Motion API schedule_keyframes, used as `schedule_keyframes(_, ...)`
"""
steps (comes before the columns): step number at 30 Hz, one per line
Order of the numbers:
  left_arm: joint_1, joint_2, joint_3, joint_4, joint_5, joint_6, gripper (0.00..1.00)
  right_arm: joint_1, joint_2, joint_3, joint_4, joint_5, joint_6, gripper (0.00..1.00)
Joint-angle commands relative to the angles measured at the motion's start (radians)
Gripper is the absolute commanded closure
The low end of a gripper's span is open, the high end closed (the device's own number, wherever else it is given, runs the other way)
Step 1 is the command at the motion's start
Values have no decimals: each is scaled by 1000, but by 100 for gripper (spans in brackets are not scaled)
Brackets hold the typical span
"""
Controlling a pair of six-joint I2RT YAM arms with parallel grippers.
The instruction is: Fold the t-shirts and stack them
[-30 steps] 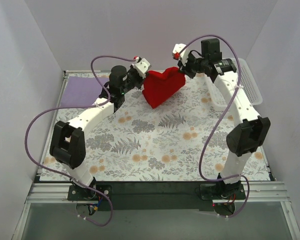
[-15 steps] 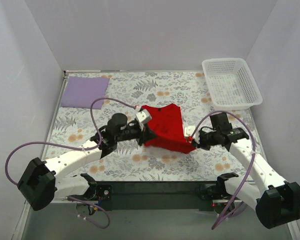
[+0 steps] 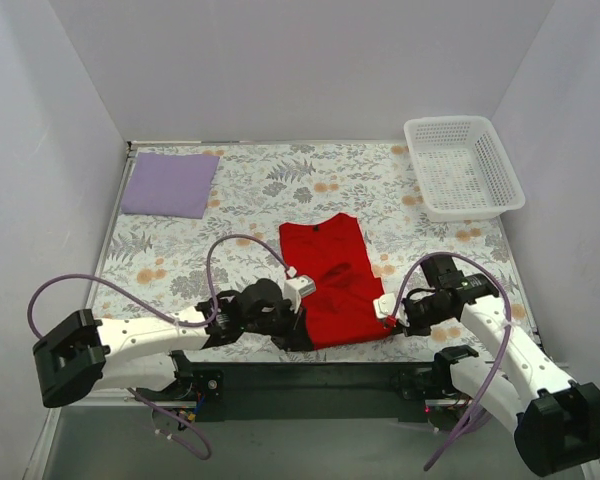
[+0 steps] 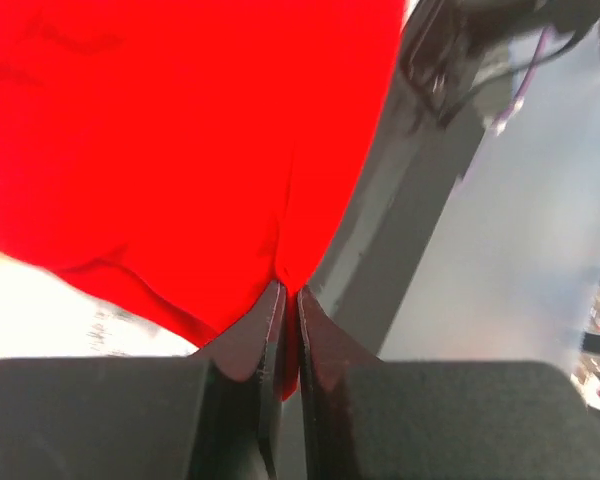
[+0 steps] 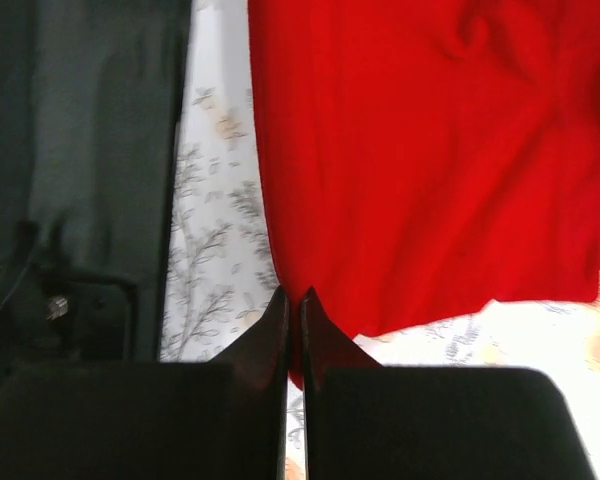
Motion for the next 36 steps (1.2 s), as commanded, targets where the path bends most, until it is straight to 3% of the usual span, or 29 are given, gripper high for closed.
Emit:
schedule_keyframes(1, -74, 75, 14, -65, 4, -101, 100, -4, 44, 46, -217, 2, -154, 99)
schedule_keyframes(11, -226, 175, 55, -125, -89, -159, 100, -2, -11, 51, -298, 34, -234, 99)
schedule_keyframes(15, -255, 103, 90, -125, -148, -98, 100, -2, -26, 98, -320, 13, -235, 99)
schedule_keyframes(19, -255, 45, 98, -155, -117, -34, 100, -2, -39, 174, -347, -17, -243, 99)
schedule_keyframes(25, -238, -9, 115, -183, -295, 55, 100, -1, 58, 256, -220, -21, -149, 99)
schedule_keyframes(29, -108, -14, 146, -168, -376, 173, 100, -2, 197, 333, -91, -18, -60, 99)
schedule_keyframes(36, 201, 77, 238, -10, -333, 393, 100, -2, 463, 566, 29, -37, 64, 99)
